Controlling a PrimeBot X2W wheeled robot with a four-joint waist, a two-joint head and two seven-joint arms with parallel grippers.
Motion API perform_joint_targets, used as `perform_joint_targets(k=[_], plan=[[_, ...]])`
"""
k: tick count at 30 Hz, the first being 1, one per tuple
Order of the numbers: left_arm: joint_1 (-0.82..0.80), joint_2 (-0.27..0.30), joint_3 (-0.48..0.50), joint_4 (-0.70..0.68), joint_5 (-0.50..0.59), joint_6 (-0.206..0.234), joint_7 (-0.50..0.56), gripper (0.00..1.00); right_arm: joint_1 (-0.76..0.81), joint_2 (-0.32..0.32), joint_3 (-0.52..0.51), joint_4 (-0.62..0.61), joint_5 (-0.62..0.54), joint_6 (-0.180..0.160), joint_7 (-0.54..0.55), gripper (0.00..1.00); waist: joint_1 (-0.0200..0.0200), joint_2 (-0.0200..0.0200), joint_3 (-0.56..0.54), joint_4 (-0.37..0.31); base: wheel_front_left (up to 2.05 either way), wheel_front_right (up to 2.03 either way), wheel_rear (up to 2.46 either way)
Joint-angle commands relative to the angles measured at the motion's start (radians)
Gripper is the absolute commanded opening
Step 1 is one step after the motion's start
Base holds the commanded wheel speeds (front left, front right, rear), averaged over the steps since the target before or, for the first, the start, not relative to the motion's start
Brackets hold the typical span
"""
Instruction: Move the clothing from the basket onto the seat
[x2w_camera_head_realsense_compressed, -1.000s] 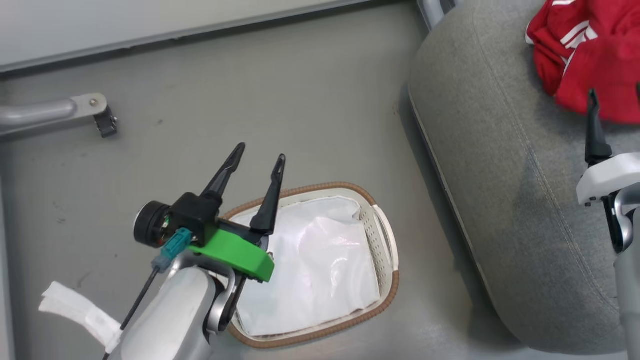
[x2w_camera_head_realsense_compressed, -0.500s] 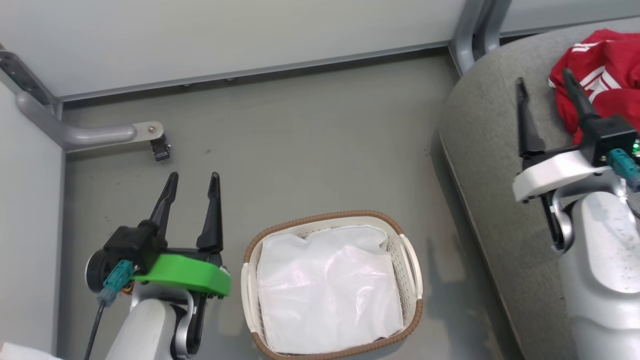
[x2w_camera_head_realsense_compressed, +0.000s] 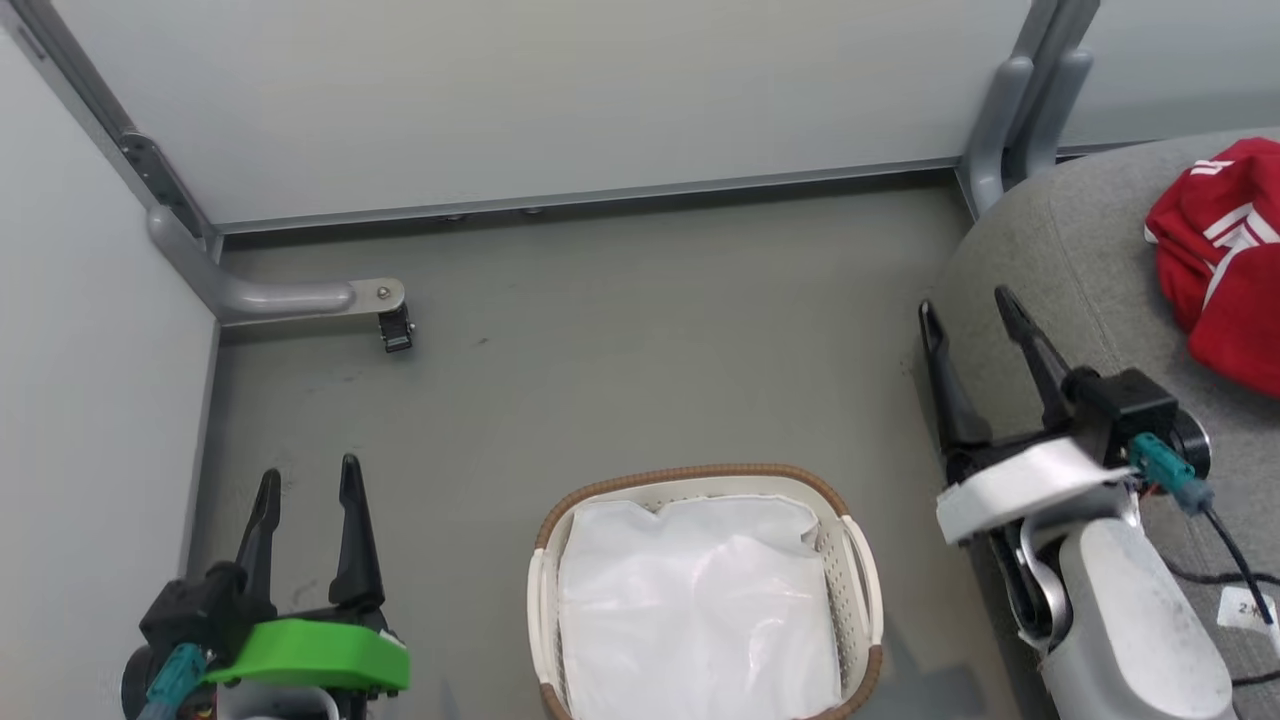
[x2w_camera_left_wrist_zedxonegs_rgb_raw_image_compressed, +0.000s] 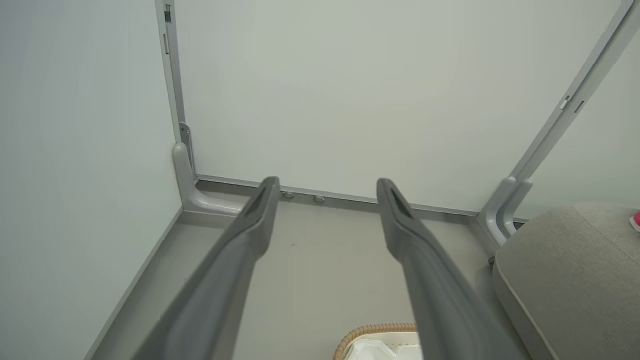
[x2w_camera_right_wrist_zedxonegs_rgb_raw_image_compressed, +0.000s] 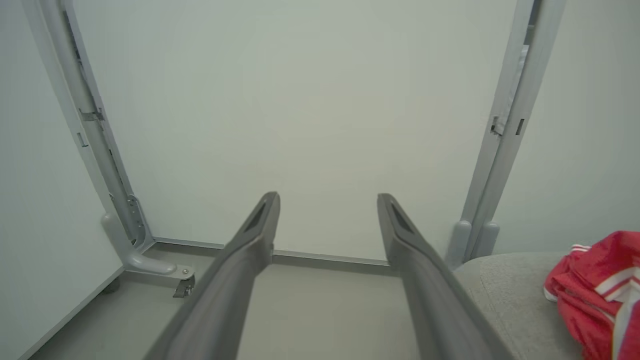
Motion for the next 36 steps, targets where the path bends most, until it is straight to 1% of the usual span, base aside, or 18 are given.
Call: perform_joint_targets(k=[1, 6, 15, 20, 36], plan=[[0.032, -0.007, 0.016, -0.01, 0.011, -0.008, 0.0, 1.0, 0.043, -0.004, 0.005, -0.006, 0.03, -0.001, -0.004, 1.0, 0.0001, 0.0117, -0.021, 0.021, 0.0, 0.0, 0.0], [0.087, -0.026, 0.041, -0.023, 0.033, -0.024, 0.0, 1.0, 0.142, -0.003, 0.013, -0.009, 0.095, -0.001, -0.005, 1.0, 0.0001, 0.0117, -0.039, 0.04, 0.0, 0.0, 0.0], [0.144, -0.037, 0.075, -0.033, 0.043, -0.042, 0.0, 1.0, 0.242, -0.003, 0.03, -0.033, 0.118, -0.001, -0.005, 1.0, 0.0001, 0.0117, -0.05, 0.027, 0.0, 0.0, 0.0], [0.154, -0.038, 0.081, -0.028, 0.045, -0.048, 0.0, 1.0, 0.265, -0.003, 0.02, -0.045, 0.089, -0.001, -0.005, 1.0, 0.0001, 0.0117, -0.057, 0.019, 0.0, 0.0, 0.0], [0.167, -0.038, 0.067, -0.02, 0.035, -0.047, 0.0, 1.0, 0.289, -0.003, 0.03, -0.037, 0.087, -0.001, -0.005, 1.0, 0.0001, 0.0117, -0.08, 0.021, 0.0, 0.0, 0.0]])
